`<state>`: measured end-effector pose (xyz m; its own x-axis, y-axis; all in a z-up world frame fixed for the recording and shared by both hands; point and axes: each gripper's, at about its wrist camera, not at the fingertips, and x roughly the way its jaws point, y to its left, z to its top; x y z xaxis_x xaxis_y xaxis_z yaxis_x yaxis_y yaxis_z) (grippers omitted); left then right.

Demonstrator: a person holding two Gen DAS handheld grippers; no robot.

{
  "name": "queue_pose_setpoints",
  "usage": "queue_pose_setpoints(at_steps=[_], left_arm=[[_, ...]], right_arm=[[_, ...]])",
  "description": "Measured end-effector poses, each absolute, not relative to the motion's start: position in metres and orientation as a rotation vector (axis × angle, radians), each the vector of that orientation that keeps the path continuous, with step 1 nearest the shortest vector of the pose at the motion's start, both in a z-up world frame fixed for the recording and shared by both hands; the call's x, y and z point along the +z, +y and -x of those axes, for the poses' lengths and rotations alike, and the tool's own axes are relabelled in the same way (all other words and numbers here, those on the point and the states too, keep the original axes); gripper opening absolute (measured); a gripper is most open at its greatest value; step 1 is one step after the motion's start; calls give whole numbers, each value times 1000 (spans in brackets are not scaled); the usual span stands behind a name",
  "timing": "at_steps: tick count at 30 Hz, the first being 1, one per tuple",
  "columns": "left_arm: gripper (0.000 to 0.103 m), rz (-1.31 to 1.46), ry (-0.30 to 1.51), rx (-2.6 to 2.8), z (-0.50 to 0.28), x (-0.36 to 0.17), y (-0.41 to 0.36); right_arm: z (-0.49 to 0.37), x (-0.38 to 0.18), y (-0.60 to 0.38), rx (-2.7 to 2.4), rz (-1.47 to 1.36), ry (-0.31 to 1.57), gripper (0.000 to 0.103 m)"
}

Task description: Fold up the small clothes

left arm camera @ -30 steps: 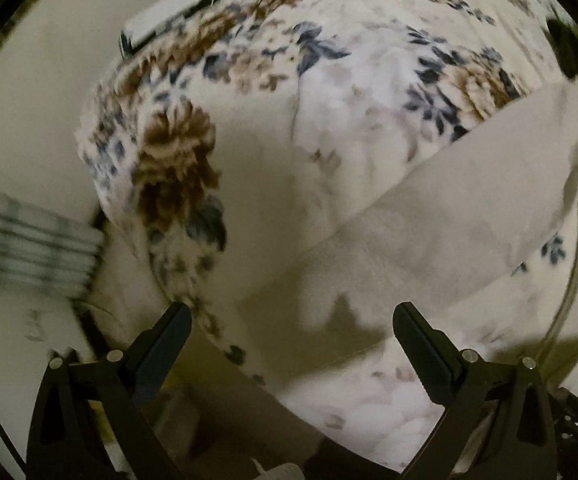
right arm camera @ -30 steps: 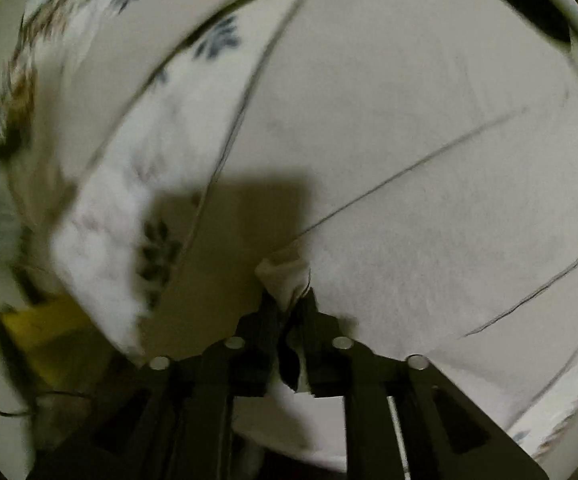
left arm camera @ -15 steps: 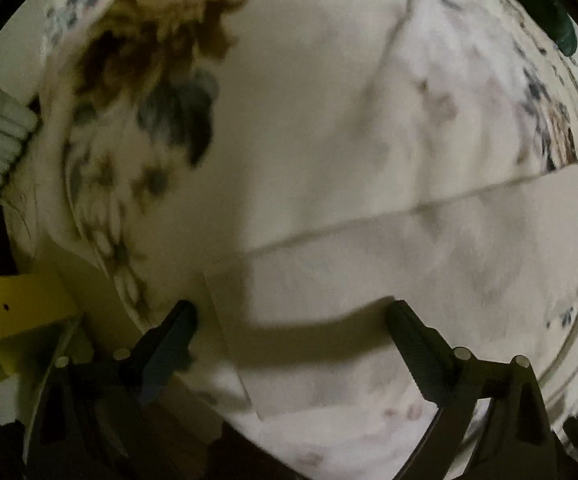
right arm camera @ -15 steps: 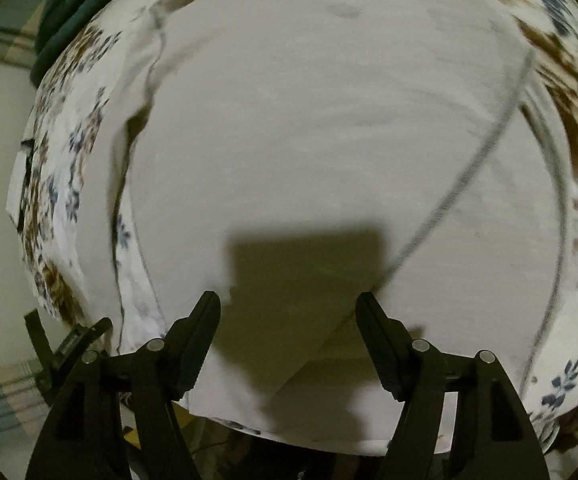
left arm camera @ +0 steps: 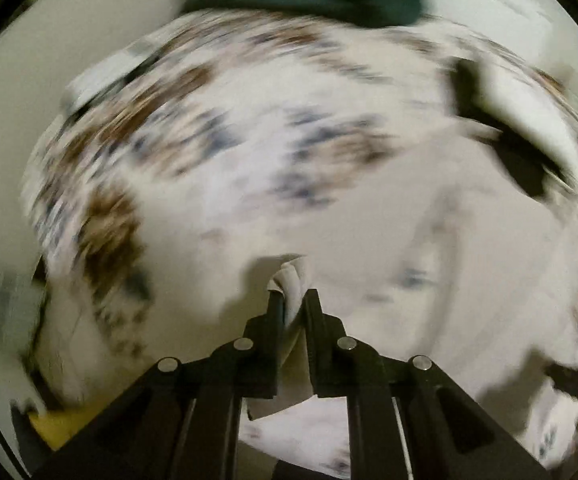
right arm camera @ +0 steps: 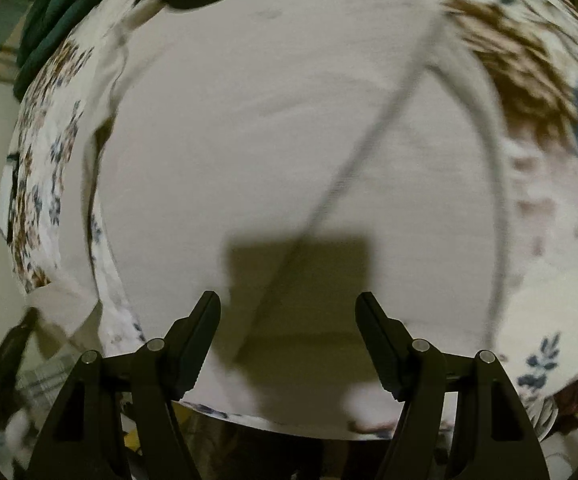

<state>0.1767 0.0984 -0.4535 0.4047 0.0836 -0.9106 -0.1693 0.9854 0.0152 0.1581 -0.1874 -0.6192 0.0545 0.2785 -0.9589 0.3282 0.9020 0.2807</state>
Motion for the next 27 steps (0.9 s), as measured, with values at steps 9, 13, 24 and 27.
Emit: queue_pose_setpoints(at_steps=[9, 13, 24, 27], left_arm=[[8, -85, 1170, -340, -148, -457, -117], [8, -154, 1205, -464, -126, -478, -180], [57, -106, 1240, -421, -140, -509, -164], [79, -91, 1229, -360, -149, -506, -135]], right_arm=[[-114, -598, -291, -205, -541, 1497, 72], [-93, -600, -335, -270, -535, 1490, 72], [-58, -616, -405, -275, -627, 1523, 72], [-56, -623, -408, -222, -667, 1544, 72]])
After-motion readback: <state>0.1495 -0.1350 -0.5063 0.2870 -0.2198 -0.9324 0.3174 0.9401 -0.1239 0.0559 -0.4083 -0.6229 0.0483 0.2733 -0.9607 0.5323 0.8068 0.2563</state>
